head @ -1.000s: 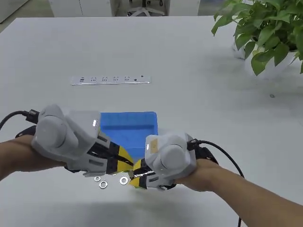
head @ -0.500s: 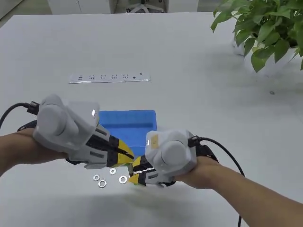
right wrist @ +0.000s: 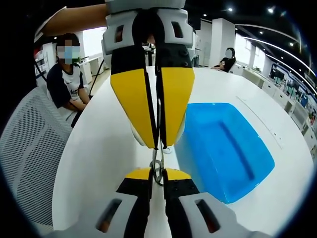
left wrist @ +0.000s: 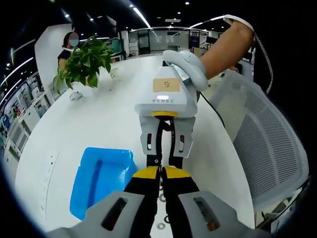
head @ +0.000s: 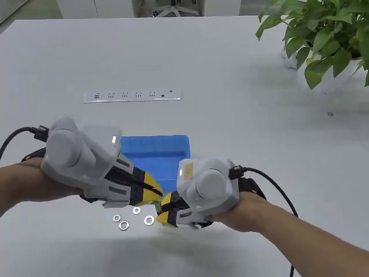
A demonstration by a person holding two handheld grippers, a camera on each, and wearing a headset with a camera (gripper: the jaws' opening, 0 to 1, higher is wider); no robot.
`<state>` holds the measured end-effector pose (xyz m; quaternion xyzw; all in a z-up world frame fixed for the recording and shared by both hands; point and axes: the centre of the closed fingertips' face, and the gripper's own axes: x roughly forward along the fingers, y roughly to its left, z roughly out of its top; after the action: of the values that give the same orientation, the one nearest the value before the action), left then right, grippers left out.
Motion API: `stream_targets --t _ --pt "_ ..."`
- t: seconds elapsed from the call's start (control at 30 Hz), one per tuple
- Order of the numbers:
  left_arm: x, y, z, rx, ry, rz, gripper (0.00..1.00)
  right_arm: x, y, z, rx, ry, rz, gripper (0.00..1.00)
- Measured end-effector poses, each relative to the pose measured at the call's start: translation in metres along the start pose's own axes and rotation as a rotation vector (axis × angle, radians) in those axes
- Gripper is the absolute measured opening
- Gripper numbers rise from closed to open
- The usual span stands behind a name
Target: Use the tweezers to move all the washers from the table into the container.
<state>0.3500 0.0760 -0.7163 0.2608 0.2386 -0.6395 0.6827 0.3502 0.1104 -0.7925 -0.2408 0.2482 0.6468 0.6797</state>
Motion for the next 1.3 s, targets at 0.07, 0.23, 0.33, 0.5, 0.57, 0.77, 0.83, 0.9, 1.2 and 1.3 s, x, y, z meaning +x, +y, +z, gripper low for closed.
stream_targets --t 0.07,0.23,0.33,0.5,0.57,0.77,0.83,0.9,1.2,1.3 --pt "0.0 0.0 0.0 0.001 0.001 0.0 0.06 0.0 0.0 0.0 -0.002 0.002 0.0 0.09" --pt "0.0 -0.002 0.0 0.01 0.008 -0.001 0.06 0.0 0.0 0.0 -0.005 0.006 0.001 0.09" --pt "-0.001 -0.001 -0.001 0.013 0.014 -0.001 0.06 0.0 0.001 0.0 -0.01 0.009 0.001 0.09" --pt "-0.002 -0.004 0.0 0.018 0.022 -0.006 0.06 -0.001 0.004 0.0 -0.016 0.014 0.006 0.09" --pt "-0.003 -0.005 0.001 0.022 0.023 -0.005 0.06 -0.002 0.004 0.001 -0.015 0.013 0.005 0.09" --pt "-0.007 -0.007 0.006 0.026 0.024 -0.004 0.06 -0.006 0.006 0.006 -0.021 0.012 0.003 0.09" --pt "-0.009 -0.007 0.007 0.029 0.024 -0.003 0.06 -0.008 0.006 0.009 -0.022 0.01 0.002 0.09" --pt "-0.012 -0.007 0.01 0.031 0.024 -0.001 0.06 -0.01 0.006 0.011 -0.022 0.008 0.002 0.09" --pt "-0.024 -0.008 0.022 0.038 0.022 0.005 0.06 -0.02 0.007 0.025 -0.038 0.002 0.0 0.09" --pt "-0.028 -0.008 0.025 0.042 0.022 0.008 0.06 -0.023 0.007 0.029 -0.043 0.001 -0.003 0.09"
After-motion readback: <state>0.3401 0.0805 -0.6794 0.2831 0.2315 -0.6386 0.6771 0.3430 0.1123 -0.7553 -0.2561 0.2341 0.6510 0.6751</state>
